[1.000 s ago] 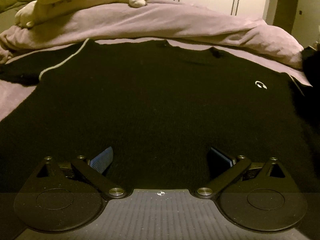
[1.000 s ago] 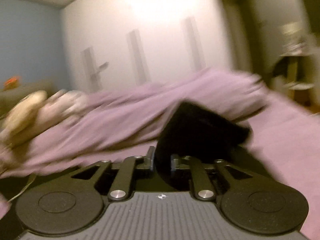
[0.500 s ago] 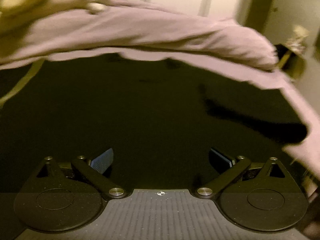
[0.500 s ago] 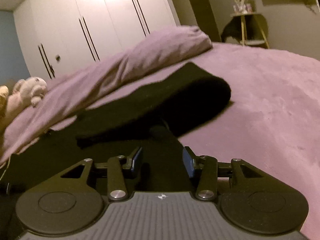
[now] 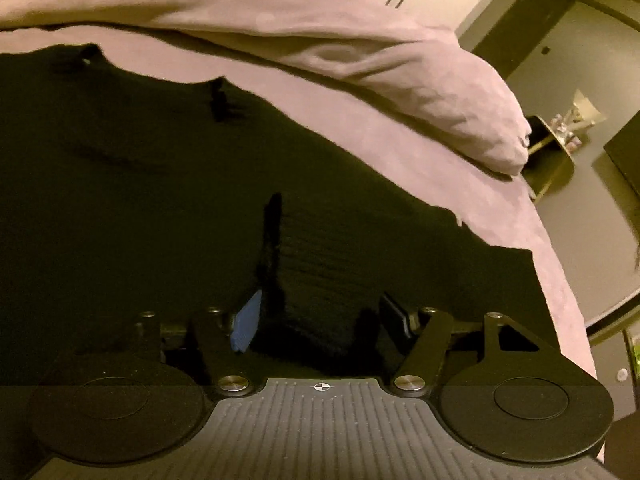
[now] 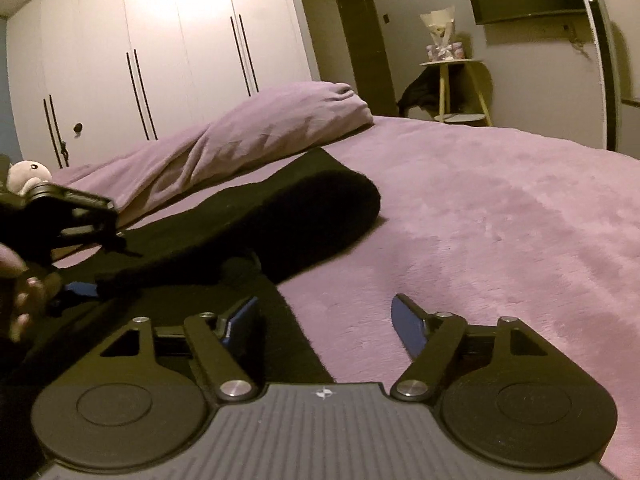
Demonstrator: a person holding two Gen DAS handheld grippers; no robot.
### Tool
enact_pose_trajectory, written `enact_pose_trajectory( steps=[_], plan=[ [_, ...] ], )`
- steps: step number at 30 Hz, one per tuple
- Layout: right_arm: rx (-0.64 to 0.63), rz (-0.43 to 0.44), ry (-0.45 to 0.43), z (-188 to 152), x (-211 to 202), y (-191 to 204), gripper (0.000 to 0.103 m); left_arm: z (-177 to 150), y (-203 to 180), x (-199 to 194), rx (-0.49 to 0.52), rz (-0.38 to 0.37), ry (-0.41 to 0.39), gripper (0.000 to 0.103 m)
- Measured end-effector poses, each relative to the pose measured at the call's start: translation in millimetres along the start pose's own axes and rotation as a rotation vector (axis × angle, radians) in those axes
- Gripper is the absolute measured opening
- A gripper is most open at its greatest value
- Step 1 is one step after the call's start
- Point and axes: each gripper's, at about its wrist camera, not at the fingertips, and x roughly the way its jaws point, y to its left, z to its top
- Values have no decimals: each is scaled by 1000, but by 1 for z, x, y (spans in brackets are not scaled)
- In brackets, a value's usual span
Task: Fold small clothes
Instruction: 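Grasp the other sweater sleeve with the left tool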
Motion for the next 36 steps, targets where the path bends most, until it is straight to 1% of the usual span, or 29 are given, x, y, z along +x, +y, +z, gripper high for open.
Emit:
enact_pose_trajectory(
  steps=[1, 2, 3, 5, 7, 9, 10, 11, 13, 14, 16, 17, 18, 19, 20, 21, 23, 24, 26, 27, 28, 29, 30, 31, 32, 33, 36],
  plan=[
    [4, 4, -3, -1, -5, 1, 75, 0, -2, 0, 8, 1, 0, 46],
    [8, 7, -6, -1, -6, 1, 75, 1, -3, 1, 13, -7, 7, 30],
    [11, 9, -7, -1, -9, 1, 75, 3, -2, 0, 6, -22, 11, 24],
    [10, 9, -7, 0, -8, 1, 75, 6, 0, -7, -1, -31, -3, 21],
    [11, 9, -7, 0, -8, 0, 75, 12, 4, -27, 12, -38, -46, 20],
    [11, 9, -7, 0, -8, 0, 75, 20, 7, -51, 54, -29, -108, 20],
    [11, 9, -6, 0, -8, 0, 75, 23, 10, -63, 78, -13, -138, 20],
    [10, 9, -7, -1, -9, 0, 75, 27, 14, -77, 113, 23, -175, 20],
    [9, 8, -5, -1, -9, 0, 75, 33, 28, -96, 146, 75, -218, 20],
    [7, 7, -5, -1, -8, 0, 75, 36, 40, -105, 159, 118, -229, 20],
    [3, 7, -3, -1, -10, 0, 76, 38, 59, -114, 172, 197, -238, 24],
    [0, 5, -2, -1, -10, 1, 77, 37, 72, -115, 168, 236, -233, 30],
    [-4, 4, -1, -1, -10, 1, 77, 35, 82, -115, 155, 256, -224, 34],
    [-8, 2, 0, -1, -10, 1, 77, 33, 92, -114, 138, 259, -208, 37],
    [-12, -1, 1, -1, -9, 2, 77, 30, 102, -111, 112, 254, -187, 46],
    [-18, -5, 3, -1, -10, 3, 78, 27, 110, -106, 84, 249, -167, 58],
    [-28, -10, 6, -1, -9, 4, 79, 23, 121, -96, 45, 243, -132, 69],
    [-32, -12, 8, -1, -9, 4, 79, 21, 125, -89, 26, 241, -122, 72],
    [-38, -15, 11, -1, -9, 5, 80, 20, 130, -75, -4, 206, -86, 73],
    [-41, -16, 12, -1, -9, 5, 80, 19, 132, -70, -12, 191, -67, 71],
    [-43, -17, 14, -1, -8, 5, 80, 19, 131, -64, -7, 199, -58, 69],
    [-47, -20, 14, -2, -8, 6, 80, 19, 128, -61, 11, 214, -66, 55],
    [-51, -23, 16, -2, -8, 7, 80, 20, 127, -55, 30, 215, -71, 31],
    [-55, -26, 17, -2, -8, 7, 80, 22, 125, -55, 42, 200, -74, 20],
    [-60, -30, 18, -2, -8, 8, 80, 24, 125, -57, 38, 179, -77, 15],
    [-64, -32, 20, -1, -8, 9, 80, 23, 124, -63, 40, 180, -91, 14],
    [-78, -42, 24, -2, -8, 11, 80, 28, 119, -78, 107, 191, -150, 14]
  ],
)
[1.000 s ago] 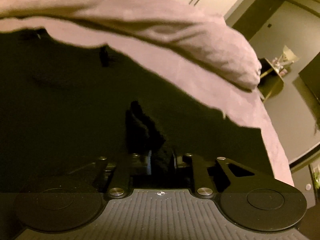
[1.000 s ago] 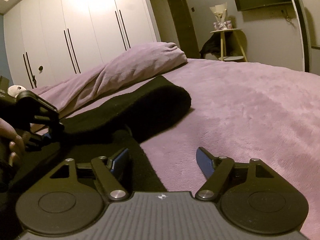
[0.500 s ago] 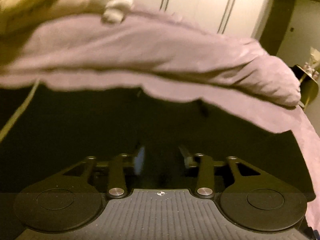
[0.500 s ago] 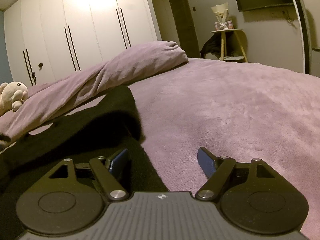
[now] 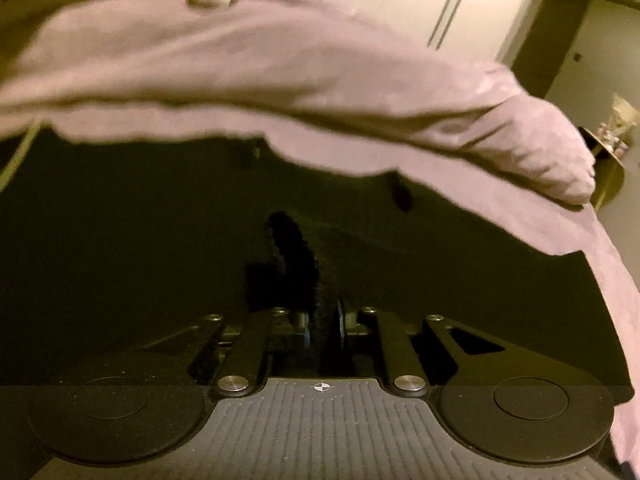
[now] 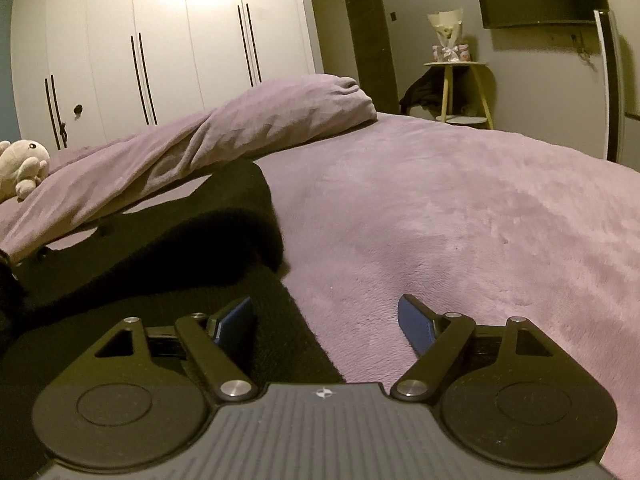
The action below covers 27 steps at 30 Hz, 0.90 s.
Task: Fold small clothes
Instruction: 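Grasp the other sweater sleeve with the left tool, then fold the held sleeve across the sweater body with the left tool, release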
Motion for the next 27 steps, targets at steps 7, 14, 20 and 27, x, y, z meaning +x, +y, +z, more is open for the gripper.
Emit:
enact_pose_trajectory(
  steps=[7, 14, 20, 27],
  plan=[
    [-45, -32, 10, -1, 2, 6, 81, 8, 37, -19, 44, 137, -19, 42],
    [-71, -46, 18, -1, 2, 7, 83, -3, 163, -101, -201, 200, -140, 76],
    [-103, -66, 25, -1, 4, 12, 85, -8, 309, -141, -495, 375, -212, 71],
    [-130, -87, 27, -2, 5, 16, 85, 8, 416, -128, -719, 325, -283, 74]
  ],
)
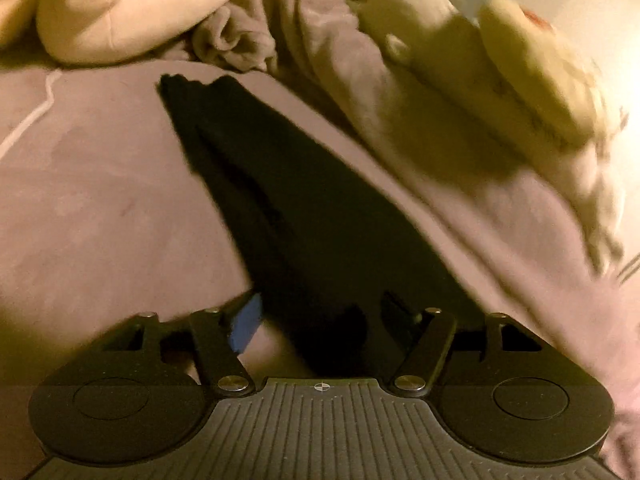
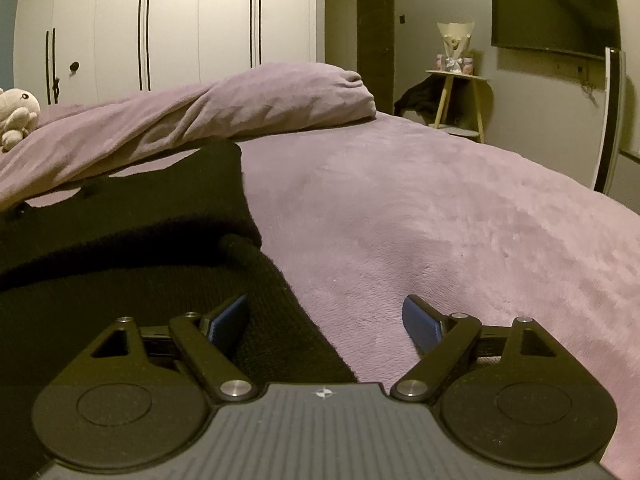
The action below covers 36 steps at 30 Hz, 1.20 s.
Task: Fold small clothes
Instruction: 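Fold the held sleeve across the sweater body with the left tool, release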
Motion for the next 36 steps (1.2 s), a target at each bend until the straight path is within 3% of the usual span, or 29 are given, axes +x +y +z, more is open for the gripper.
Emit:
enact_pose_trajectory(
  steps=[2, 4, 5, 7, 10, 12, 14, 16, 18, 19, 20, 21, 23, 27, 29, 33, 36],
  plan=[
    [-7, -5, 0, 0, 0, 1, 86, 14, 4, 11, -72, -18, -8, 67],
    [-11, -7, 0, -1, 0, 1, 86, 24, 2, 20, -82, 27, 2, 15],
    [-11, -7, 0, 0, 0, 1, 86, 27, 0, 23, -76, 45, 27, 13],
    [-10, -7, 0, 0, 0, 1, 86, 28, -24, 13, 14, 38, -26, 12],
    [-10, -7, 0, 0, 0, 1, 86, 8, -96, -16, 358, -23, -130, 12],
    [-9, -6, 0, 0, 0, 1, 86, -24, -152, -43, 549, -147, -157, 12],
    [-11, -8, 0, 0, 0, 3, 86, -75, -211, -72, 754, -280, -153, 12],
    [-9, -6, 0, 0, 0, 3, 86, -137, -258, -96, 944, -363, -156, 13],
    [-9, -6, 0, 0, 0, 3, 86, -203, -291, -111, 1127, -421, -109, 24],
    [-9, -6, 0, 0, 0, 3, 86, -235, -300, -116, 1194, -449, -60, 32],
    [-9, -6, 0, 0, 0, 3, 86, -263, -305, -119, 1239, -463, -11, 47],
    [-8, -5, 1, 0, 0, 3, 86, -286, -306, -122, 1280, -471, 27, 53],
    [-6, -2, 5, 1, 0, 2, 86, -324, -296, -134, 1357, -480, 64, 55],
    [-15, -4, 29, 6, 0, 3, 87, -336, -248, -153, 1295, -421, 84, 76],
    [-37, -8, 34, 14, -7, 9, 86, -320, -220, -159, 1214, -363, 75, 76],
    [-34, 223, -9, 27, -40, 51, 86, -280, -180, -156, 1057, -187, 11, 80],
    [-204, 366, -58, 29, -54, 118, 84, -255, -161, -143, 930, -111, -1, 81]
  ],
)
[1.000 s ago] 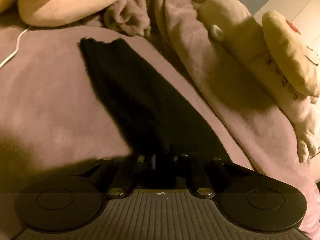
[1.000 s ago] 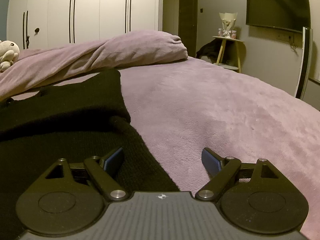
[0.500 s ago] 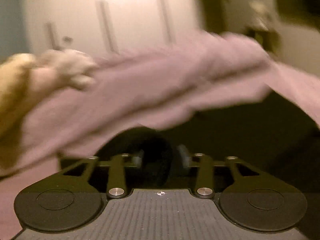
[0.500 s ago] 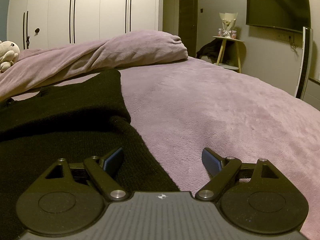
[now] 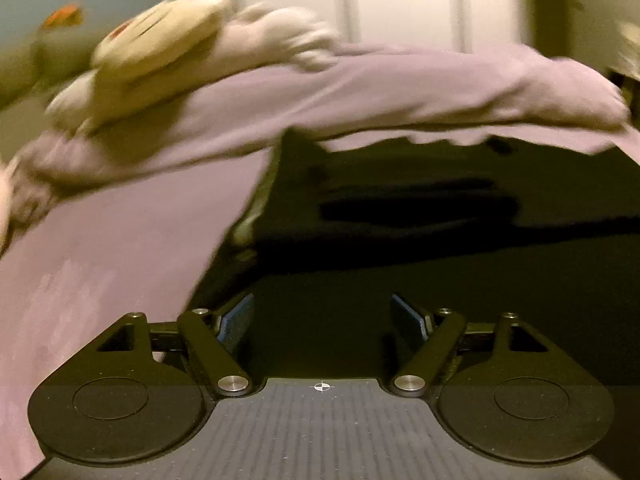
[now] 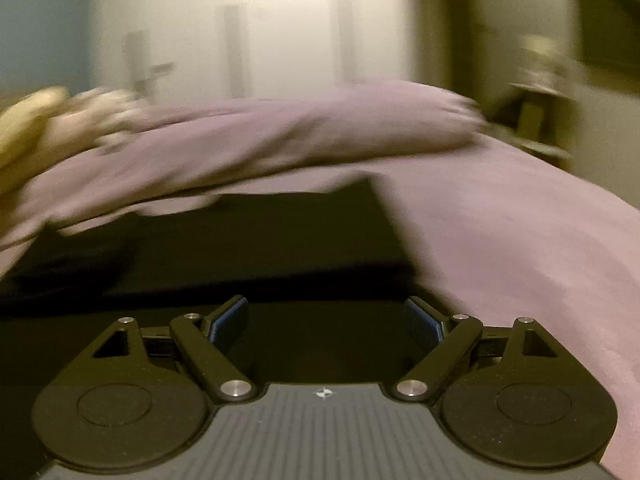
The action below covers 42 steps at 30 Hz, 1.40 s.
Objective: Fold small clothes
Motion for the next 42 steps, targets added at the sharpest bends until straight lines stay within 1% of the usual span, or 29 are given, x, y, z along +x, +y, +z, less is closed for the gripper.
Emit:
enact_pose_trajectory(
  steps=[2, 4, 6, 7, 8, 10, 12, 13, 14, 15, 16, 17, 18, 20, 21, 22, 23, 24, 25, 27, 30, 32, 34, 36, 37, 38, 39, 41, 42],
  plan=[
    [-189, 77, -50, 7, 11, 53, 77, -5, 16, 6, -60, 16, 22, 82],
    [-335, 158, -94, 13, 26, 99, 75, -15, 23, 12, -82, 35, 24, 86],
    [-457, 191, -128, 16, 41, 136, 69, -22, 25, 15, -111, 24, 10, 92],
    [-520, 193, -142, 16, 49, 152, 61, -23, 28, 15, -132, 14, 11, 92],
    [-570, 201, -144, 16, 58, 167, 54, -22, 32, 17, -155, -1, 13, 94],
    [-624, 222, -116, 18, 74, 188, 52, -25, 36, 17, -180, -15, 15, 95],
    [-688, 231, -72, 15, 92, 205, 45, -26, 32, 18, -165, -8, 7, 96],
    [-712, 238, -59, 14, 99, 210, 37, -27, 31, 18, -156, -3, 4, 96],
    [-724, 247, -53, 13, 104, 215, 21, -28, 30, 19, -151, -1, 3, 97],
    [-719, 248, -56, 15, 106, 218, 13, -28, 30, 19, -155, -3, 2, 97],
    [-666, 237, -66, 22, 106, 214, 12, -29, 31, 19, -161, -8, 0, 97],
    [-575, 237, -78, 29, 104, 206, 12, -30, 32, 17, -167, -13, -3, 97],
    [-416, 225, -92, 43, 100, 186, 12, -31, 32, 17, -171, -15, -5, 98],
    [-115, 165, -122, 60, 92, 142, 13, -31, 31, 18, -170, -14, -6, 98],
    [68, 132, -116, 63, 91, 109, 14, -31, 31, 18, -167, -12, -6, 98],
    [182, 102, -93, 61, 93, 86, 23, -31, 30, 18, -164, -10, -4, 98],
    [250, 78, -60, 56, 96, 67, 41, -31, 30, 18, -161, -8, -3, 98],
    [284, 81, -7, 49, 101, 50, 47, -30, 30, 18, -162, -9, -2, 98],
    [307, 85, 29, 43, 104, 39, 49, -30, 30, 17, -164, -10, 0, 98],
    [365, 93, 80, 32, 106, 19, 49, -26, 30, 14, -167, -11, -1, 98],
    [460, 128, 92, 24, 109, -1, 50, -14, 30, 13, -172, -1, -25, 98],
    [502, 137, 100, 26, 117, -4, 50, -3, 28, 17, -159, 18, -46, 98],
    [529, 143, 109, 31, 127, -8, 50, 7, 27, 28, -152, 20, -34, 98],
    [530, 136, 111, 36, 135, -9, 45, 16, 28, 44, -166, 25, 0, 98],
    [530, 139, 115, 36, 140, -8, 34, 20, 29, 51, -178, 32, 17, 98],
    [527, 138, 127, 37, 144, -8, 20, 24, 30, 58, -190, 31, 20, 98],
    [515, 128, 140, 38, 146, -7, 15, 28, 30, 63, -195, 29, 22, 98],
    [478, 123, 133, 42, 147, -5, 11, 32, 32, 72, -212, 33, 33, 95],
    [457, 121, 118, 44, 144, -5, 10, 34, 34, 75, -235, 34, 36, 90]
  ],
)
